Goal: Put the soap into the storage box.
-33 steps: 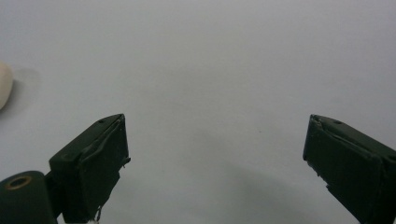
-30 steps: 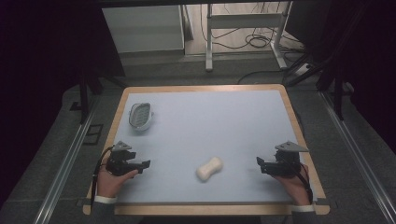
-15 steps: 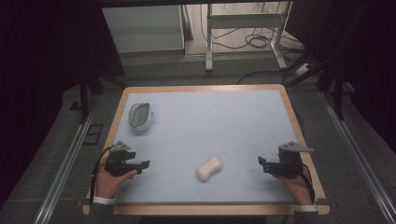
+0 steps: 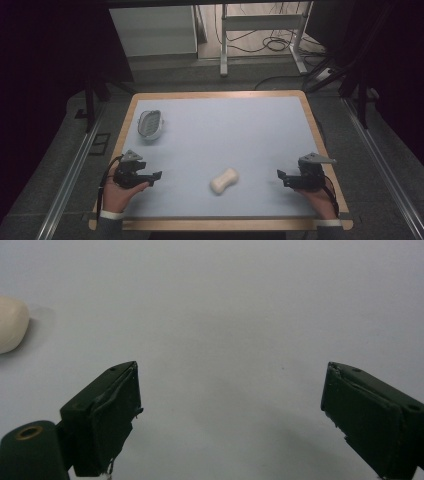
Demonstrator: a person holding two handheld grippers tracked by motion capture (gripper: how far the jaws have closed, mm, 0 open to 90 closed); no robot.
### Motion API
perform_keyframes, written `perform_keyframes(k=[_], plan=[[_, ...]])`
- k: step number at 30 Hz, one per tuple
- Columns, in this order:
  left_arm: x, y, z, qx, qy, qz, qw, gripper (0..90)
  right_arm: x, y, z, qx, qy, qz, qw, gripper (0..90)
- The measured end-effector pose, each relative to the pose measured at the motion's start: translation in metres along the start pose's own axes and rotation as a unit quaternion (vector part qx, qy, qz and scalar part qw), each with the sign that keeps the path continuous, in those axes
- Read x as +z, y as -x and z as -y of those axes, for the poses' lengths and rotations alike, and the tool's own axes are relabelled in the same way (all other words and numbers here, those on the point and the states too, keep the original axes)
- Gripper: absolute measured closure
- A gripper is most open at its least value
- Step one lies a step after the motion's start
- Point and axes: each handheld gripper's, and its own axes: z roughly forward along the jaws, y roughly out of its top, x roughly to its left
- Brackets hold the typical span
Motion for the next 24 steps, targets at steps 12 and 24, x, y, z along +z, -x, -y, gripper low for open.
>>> perform_keyframes(k=[12,24], plan=[[-0.010,0.016,-0.016,0.025,-0.008,0.006,0.9997,23.6,-0.006,0.001,-0.001,0.001,0.007,0.008,0.9999,9.3],[-0.004,0.036,-0.035,0.057,-0.018,0.024,0.9979,23.7,-0.010,0.001,-0.002,-0.003,0.010,0.003,0.9999,9.7]])
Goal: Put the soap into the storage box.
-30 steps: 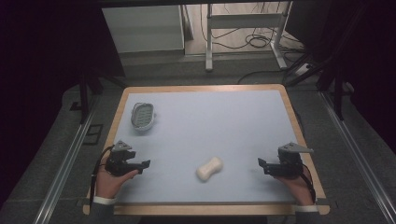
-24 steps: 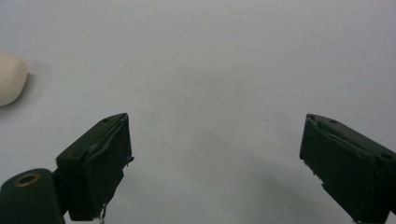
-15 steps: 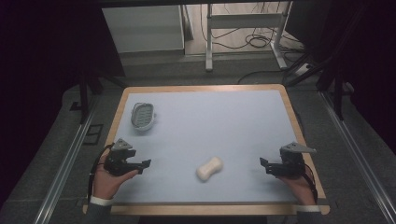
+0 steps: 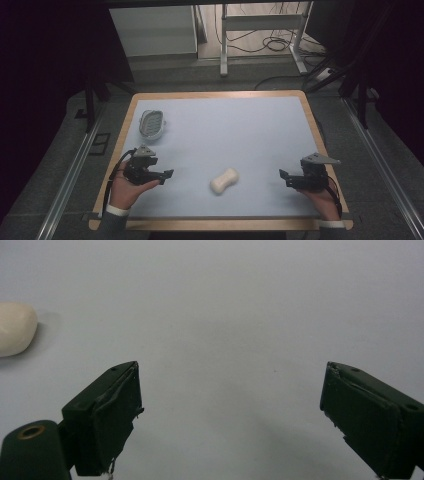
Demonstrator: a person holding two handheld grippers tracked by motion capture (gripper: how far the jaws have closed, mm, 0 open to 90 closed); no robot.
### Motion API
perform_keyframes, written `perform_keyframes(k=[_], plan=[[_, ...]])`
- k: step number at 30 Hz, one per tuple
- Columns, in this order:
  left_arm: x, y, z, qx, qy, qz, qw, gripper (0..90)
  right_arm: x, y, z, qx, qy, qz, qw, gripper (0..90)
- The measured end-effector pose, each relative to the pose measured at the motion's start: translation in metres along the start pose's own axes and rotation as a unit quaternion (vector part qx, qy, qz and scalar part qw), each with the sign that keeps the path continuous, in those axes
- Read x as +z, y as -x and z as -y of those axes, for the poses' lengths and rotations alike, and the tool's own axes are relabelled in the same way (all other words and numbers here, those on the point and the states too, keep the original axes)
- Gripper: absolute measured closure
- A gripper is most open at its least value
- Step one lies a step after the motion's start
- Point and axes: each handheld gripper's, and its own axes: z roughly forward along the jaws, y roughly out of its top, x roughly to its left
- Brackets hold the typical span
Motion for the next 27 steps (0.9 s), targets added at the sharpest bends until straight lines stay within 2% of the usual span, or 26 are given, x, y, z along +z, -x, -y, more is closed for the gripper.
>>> perform_keyframes(k=[6,10,14,27], plan=[[0.000,0.007,-0.008,0.011,-0.002,0.001,0.9999,23.6,0.001,0.000,0.001,0.000,-0.001,0.001,1.0000,9.6],[0.003,0.016,-0.014,0.021,-0.007,0.008,0.9997,23.6,0.002,0.000,0.001,0.000,-0.003,0.000,1.0000,9.6],[0.010,0.027,-0.021,0.036,-0.019,0.019,0.9990,23.6,0.002,-0.001,0.001,-0.002,-0.005,0.002,1.0000,9.6],[0.029,0.051,-0.033,0.060,-0.040,0.042,0.9965,23.5,0.001,0.001,0.002,-0.001,-0.002,0.006,1.0000,9.6]])
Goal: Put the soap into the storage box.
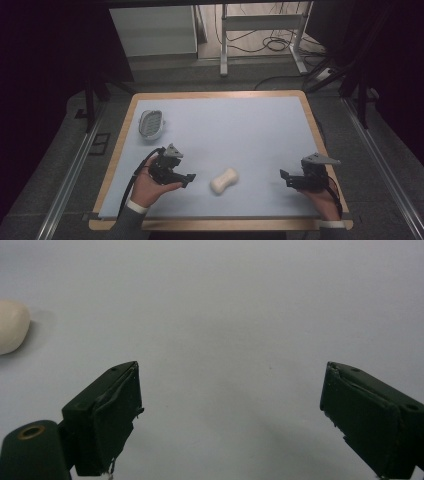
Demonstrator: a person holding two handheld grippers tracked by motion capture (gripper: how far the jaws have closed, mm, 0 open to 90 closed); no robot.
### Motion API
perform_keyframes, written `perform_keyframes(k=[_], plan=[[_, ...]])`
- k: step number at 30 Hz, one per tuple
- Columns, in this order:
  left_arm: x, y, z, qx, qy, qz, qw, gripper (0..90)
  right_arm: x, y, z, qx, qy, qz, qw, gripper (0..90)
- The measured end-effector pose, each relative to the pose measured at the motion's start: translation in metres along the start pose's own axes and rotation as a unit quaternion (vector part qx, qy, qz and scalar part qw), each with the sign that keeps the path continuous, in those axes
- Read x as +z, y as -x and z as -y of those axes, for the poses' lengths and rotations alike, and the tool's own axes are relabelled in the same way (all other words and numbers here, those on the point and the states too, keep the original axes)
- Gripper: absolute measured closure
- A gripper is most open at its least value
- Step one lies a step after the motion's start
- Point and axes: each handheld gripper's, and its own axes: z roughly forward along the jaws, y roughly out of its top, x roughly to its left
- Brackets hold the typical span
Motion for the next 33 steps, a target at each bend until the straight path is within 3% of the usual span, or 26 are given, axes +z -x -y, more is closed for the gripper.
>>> perform_keyframes(k=[33], plan=[[0.041,0.034,-0.029,0.033,-0.031,0.032,0.9985,27.1,0.001,-0.001,0.001,0.001,-0.006,0.002,1.0000,9.7]])
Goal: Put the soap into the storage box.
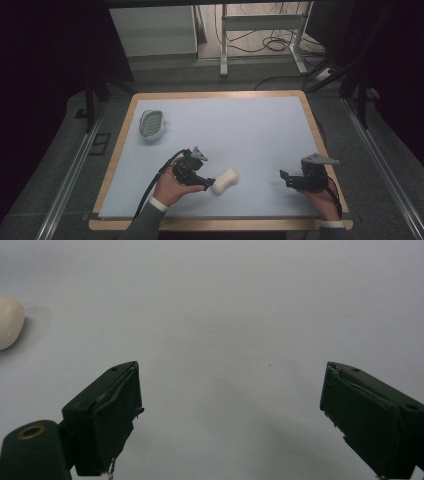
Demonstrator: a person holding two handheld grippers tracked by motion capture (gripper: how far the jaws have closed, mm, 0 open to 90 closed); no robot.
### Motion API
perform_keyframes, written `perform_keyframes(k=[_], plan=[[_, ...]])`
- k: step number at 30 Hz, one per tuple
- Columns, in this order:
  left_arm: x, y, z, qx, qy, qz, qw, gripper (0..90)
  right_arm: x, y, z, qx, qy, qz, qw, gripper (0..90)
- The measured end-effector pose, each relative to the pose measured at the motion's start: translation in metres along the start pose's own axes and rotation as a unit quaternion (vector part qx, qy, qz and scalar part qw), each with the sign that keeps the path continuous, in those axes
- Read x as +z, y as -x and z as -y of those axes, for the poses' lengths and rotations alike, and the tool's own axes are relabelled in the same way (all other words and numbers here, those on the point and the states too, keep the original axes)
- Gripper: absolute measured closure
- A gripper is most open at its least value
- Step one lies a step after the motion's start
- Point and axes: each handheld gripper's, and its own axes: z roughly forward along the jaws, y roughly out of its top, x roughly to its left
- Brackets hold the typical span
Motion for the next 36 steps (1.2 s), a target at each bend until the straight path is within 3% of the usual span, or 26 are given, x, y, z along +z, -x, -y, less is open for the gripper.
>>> perform_keyframes(k=[17,26,36], plan=[[0.021,0.014,-0.020,0.020,-0.022,0.011,0.9995,28.7,-0.002,0.002,0.000,0.001,0.004,0.002,1.0000,9.7],[0.039,0.022,-0.031,0.032,-0.044,0.016,0.9984,29.8,-0.001,0.003,0.000,0.002,0.004,0.003,1.0000,9.7],[0.054,0.020,-0.037,0.040,-0.078,0.014,0.9961,31.3,-0.001,0.003,0.001,0.002,0.002,0.004,1.0000,9.7]])
